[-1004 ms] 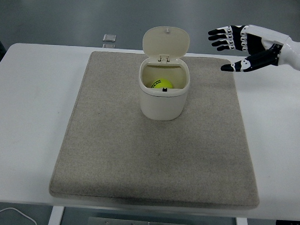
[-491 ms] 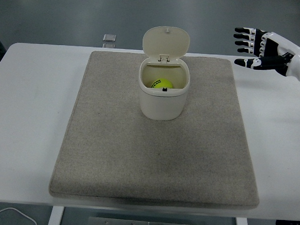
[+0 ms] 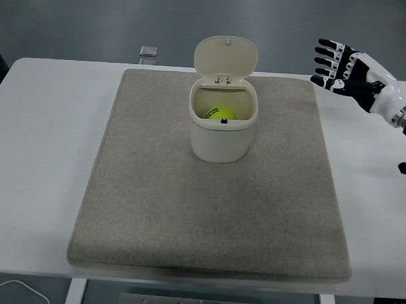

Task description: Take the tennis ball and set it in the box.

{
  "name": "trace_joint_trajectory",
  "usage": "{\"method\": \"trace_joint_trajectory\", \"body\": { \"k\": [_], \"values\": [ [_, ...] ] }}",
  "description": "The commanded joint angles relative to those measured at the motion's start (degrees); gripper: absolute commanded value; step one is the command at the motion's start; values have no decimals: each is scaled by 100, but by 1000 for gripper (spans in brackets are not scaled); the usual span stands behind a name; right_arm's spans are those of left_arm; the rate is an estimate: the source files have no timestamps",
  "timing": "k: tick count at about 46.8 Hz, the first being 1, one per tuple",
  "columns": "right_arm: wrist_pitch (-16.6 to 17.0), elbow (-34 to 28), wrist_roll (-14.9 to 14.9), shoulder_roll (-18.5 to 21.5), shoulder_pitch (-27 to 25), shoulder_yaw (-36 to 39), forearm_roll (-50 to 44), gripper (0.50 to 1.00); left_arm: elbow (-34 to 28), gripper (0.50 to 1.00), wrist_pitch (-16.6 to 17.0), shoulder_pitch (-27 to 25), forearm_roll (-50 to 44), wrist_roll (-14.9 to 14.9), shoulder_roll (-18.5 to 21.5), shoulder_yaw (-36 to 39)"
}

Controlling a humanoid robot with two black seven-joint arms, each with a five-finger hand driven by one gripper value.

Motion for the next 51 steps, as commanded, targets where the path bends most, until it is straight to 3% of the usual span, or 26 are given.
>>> {"method": "trace_joint_trajectory", "body": {
  "k": [1, 11, 23, 36, 51],
  "values": [
    [4, -50, -212, 13, -16, 7, 599, 928, 4, 992, 0, 0, 0, 0, 0, 0],
    [39, -147, -547, 40, -7, 77, 1812, 930, -5, 992, 0, 0, 0, 0, 0, 0],
    [-14, -375, -1197, 303, 55, 121, 3044, 930, 4, 992, 0, 0, 0, 0, 0, 0],
    [-14, -920, -1215, 681, 37, 148, 3079, 930, 4, 990, 0, -9, 0, 0, 0, 0],
    [-5, -964, -1215, 725, 46, 148, 3044, 930, 4, 992, 0, -9, 0, 0, 0, 0]
  ]
}}
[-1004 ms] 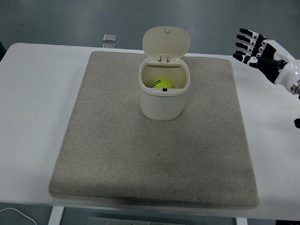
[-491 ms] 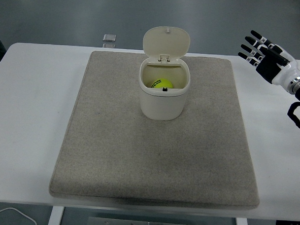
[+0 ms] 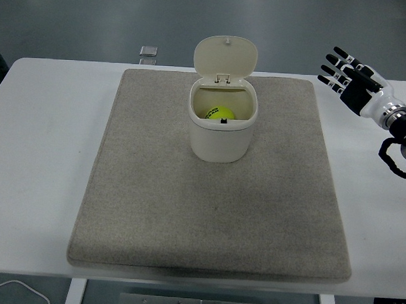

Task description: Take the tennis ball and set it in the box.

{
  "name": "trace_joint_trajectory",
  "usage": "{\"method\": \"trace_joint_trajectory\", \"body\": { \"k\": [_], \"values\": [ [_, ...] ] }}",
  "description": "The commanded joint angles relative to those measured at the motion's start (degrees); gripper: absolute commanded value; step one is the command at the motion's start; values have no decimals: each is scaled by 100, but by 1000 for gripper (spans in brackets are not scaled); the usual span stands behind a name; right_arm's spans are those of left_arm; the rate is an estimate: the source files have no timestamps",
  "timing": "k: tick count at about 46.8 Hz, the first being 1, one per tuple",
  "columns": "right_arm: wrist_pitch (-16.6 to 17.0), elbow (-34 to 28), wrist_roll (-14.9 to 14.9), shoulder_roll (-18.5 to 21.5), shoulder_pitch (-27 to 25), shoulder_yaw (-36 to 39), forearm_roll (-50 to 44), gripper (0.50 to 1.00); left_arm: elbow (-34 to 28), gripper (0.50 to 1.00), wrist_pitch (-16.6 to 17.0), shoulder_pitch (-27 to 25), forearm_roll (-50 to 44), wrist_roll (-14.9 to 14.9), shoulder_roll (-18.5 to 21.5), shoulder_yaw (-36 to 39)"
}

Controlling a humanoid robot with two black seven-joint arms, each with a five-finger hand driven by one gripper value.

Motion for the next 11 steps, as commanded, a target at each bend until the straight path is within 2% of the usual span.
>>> {"method": "trace_joint_trajectory", "body": {
  "k": [1, 11],
  "values": [
    [0, -10, 1, -5, 7, 8, 20, 930, 1, 990, 0, 4, 0, 0, 0, 0],
    [-9, -10, 1, 3, -2, 8, 56, 930, 1, 992, 0, 4, 0, 0, 0, 0]
  ]
}}
